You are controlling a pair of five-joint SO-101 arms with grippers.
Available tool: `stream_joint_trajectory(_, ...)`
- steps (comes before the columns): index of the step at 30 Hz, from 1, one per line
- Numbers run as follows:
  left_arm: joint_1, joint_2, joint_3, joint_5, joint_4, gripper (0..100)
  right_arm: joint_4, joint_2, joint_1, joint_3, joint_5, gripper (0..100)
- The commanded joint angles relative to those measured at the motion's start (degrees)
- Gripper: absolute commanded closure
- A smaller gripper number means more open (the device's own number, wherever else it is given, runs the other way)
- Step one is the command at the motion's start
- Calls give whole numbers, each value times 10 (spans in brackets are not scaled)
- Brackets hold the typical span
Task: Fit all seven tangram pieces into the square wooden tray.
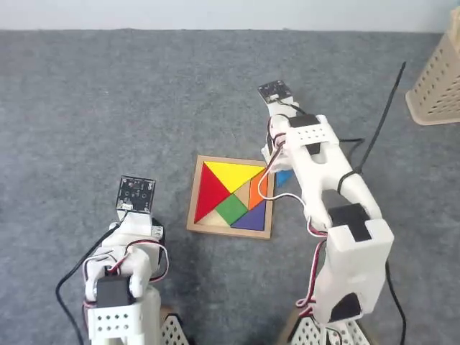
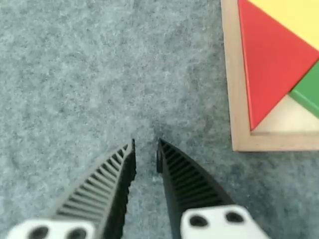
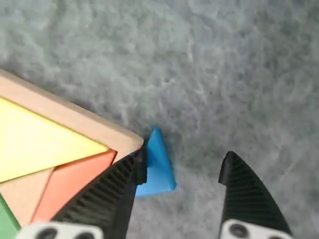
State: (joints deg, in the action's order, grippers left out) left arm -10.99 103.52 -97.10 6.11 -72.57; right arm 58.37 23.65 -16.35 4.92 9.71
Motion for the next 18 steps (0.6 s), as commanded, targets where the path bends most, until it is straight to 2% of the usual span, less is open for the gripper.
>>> stream_joint_trajectory(1, 1, 12, 6, -4, 0, 929, 10, 15, 15, -20, 9, 753)
stream_joint_trajectory(9, 1, 12, 6, -4, 0, 929, 29, 8, 53, -18, -15, 848)
stream_joint_trajectory(14, 1, 12, 6, -4, 0, 929, 53, 6, 37, -20, -12, 843)
stream_joint_trajectory(18, 1, 12, 6, -4, 0, 929, 58, 6, 12, -18, -11, 793)
